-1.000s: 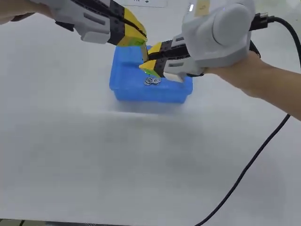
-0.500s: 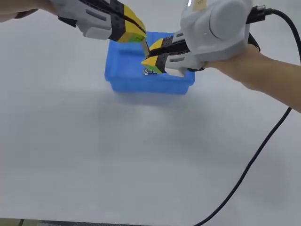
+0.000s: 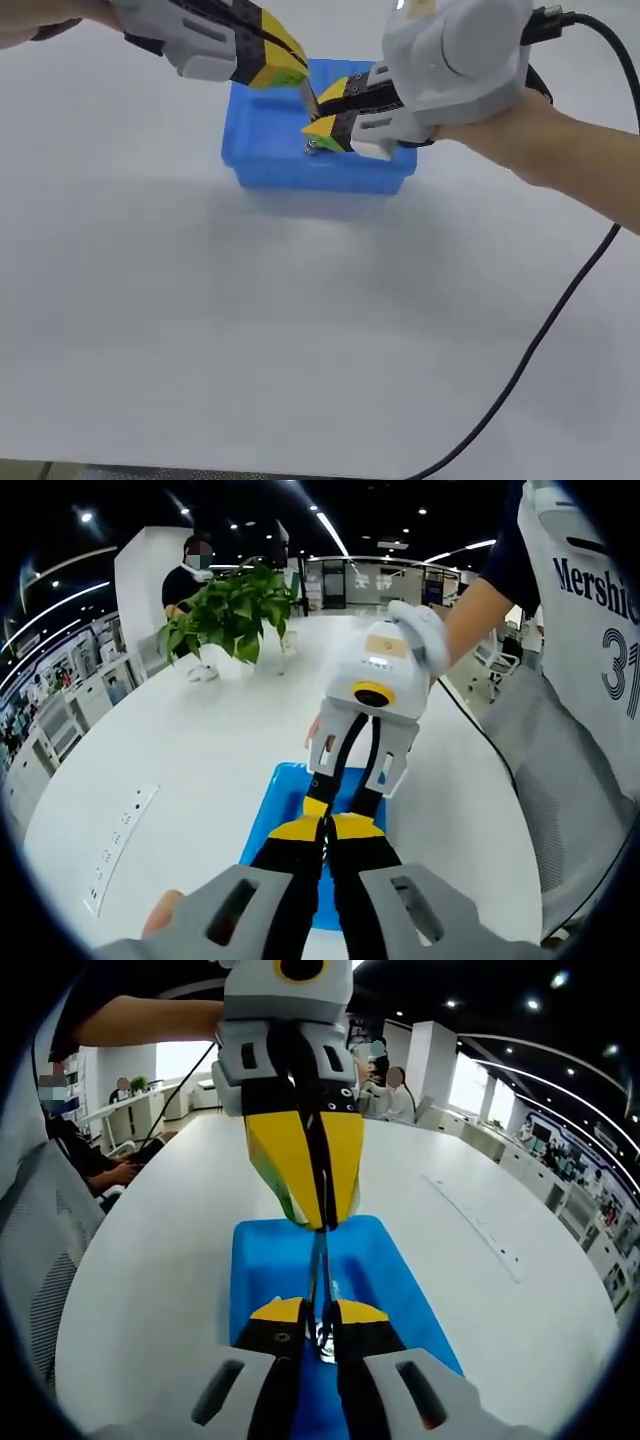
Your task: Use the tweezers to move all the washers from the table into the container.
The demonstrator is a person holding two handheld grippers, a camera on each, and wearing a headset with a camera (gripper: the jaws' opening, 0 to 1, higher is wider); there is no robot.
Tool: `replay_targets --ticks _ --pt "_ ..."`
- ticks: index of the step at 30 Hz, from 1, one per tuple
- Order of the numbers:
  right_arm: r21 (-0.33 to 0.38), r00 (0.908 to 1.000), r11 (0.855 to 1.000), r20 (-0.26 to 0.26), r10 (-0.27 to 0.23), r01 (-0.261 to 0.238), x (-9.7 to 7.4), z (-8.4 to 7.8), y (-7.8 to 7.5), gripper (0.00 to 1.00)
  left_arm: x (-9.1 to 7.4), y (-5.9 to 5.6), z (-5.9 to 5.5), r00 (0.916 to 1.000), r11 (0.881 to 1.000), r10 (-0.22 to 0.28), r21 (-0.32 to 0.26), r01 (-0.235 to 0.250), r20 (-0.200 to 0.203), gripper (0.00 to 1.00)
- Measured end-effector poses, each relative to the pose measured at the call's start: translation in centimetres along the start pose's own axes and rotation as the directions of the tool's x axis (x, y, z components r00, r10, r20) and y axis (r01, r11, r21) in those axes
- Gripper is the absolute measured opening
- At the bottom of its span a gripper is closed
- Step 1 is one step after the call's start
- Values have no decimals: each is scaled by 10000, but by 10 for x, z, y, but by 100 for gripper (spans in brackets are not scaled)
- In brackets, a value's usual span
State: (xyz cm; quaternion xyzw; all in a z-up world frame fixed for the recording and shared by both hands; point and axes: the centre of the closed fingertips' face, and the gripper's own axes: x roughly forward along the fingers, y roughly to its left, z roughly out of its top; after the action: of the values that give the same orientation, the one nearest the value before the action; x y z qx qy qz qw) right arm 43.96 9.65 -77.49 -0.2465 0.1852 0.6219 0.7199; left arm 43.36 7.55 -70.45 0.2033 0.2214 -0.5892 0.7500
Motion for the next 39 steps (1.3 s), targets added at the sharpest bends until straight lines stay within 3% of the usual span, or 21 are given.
replay_targets --ticks 16,27,32,39 --pt "-154 9991 9996 356 -227 233 -17 19 3 12 -12 -11 20 10000 9989 91 453 -89 -39 5" --pt "-393 9951 9974 816 -564 597 -40 47 8 11 -28 -25 50 9996 9932 265 1135 -262 -8 5" --pt "-572 9931 9957 962 -672 729 -54 58 18 11 -37 -38 64 9994 9896 319 1399 -331 112 5" --pt "-855 9948 9952 943 -397 478 -68 64 42 9 -47 -63 70 9986 9880 364 1487 -419 392 5"
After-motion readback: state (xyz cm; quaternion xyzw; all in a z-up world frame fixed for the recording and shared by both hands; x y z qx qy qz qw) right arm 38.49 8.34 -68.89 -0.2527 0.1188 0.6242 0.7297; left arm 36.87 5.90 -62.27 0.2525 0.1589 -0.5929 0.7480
